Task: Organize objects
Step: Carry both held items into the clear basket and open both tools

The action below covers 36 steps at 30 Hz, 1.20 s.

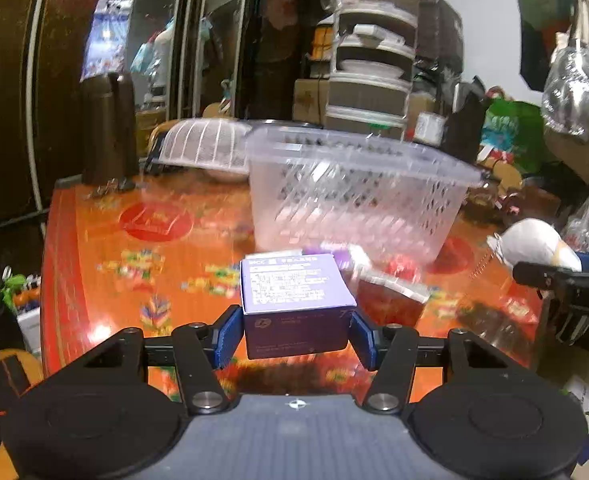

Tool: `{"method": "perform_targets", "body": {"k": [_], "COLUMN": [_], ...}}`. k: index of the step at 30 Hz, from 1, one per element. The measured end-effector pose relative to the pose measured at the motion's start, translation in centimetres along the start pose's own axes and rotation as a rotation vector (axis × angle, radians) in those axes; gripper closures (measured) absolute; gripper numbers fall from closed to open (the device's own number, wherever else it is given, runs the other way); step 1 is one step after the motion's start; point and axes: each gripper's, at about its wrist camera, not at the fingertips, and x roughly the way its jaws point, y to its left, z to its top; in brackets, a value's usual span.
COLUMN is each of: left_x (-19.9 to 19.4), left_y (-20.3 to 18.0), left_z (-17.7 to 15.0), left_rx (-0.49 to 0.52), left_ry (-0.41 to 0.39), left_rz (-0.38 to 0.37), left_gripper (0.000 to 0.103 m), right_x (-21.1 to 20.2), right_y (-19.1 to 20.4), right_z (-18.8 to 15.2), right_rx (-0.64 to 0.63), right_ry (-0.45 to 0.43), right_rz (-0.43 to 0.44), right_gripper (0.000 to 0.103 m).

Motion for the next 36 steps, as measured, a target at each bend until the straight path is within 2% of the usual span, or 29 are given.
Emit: {"method": "perform_targets", "body": {"k": [5, 9, 14, 18, 22, 27, 36], "left_x": [-1.1, -1.3, 1.3, 5.8, 12.6, 19.0, 22.8], "left_y": [-0.3, -1.1, -1.8, -1.7, -1.2, -1.1, -1.4], "left_z": [3.6, 7.5, 12.5, 16.7, 19.3, 19.4, 18.1], "left_rx": [0.038, 0.097, 0.117, 0.093, 0.039, -0.009, 0.005], "left_ry": [-0.059, -0.125, -0.127, -0.057, 0.115, 0.273, 0.4], "left_rz": [-0.044, -0.058, -0.109, -0.145, -0.17, -0.137, -0.102], "left_gripper": [0.043, 0.043, 0.043, 0.043, 0.043, 0.043, 0.043], "right_x": [-1.4, -1.1, 2.2, 7.0, 13.0, 18.4, 21.4], "right_y": [-0.6, -0.9, -1.4, -1.9, -2.1, -1.9, -1.6], "right_z": [3.6, 7.0, 10.7, 13.3, 14.5, 14.1, 13.3], "right_rx": [0.035, 0.028, 0.034, 0.053, 0.048, 0.009, -0.018], "right_ry": [-0.087, -0.138, -0.103, -0.009, 0.127, 0.247, 0.366], "right_rz": [0.04, 0.039, 0.052, 0.068, 0.063, 0.027, 0.073], "right_gripper": [0.033, 0.033, 0.033, 0.033, 0.033, 0.033, 0.032]}}
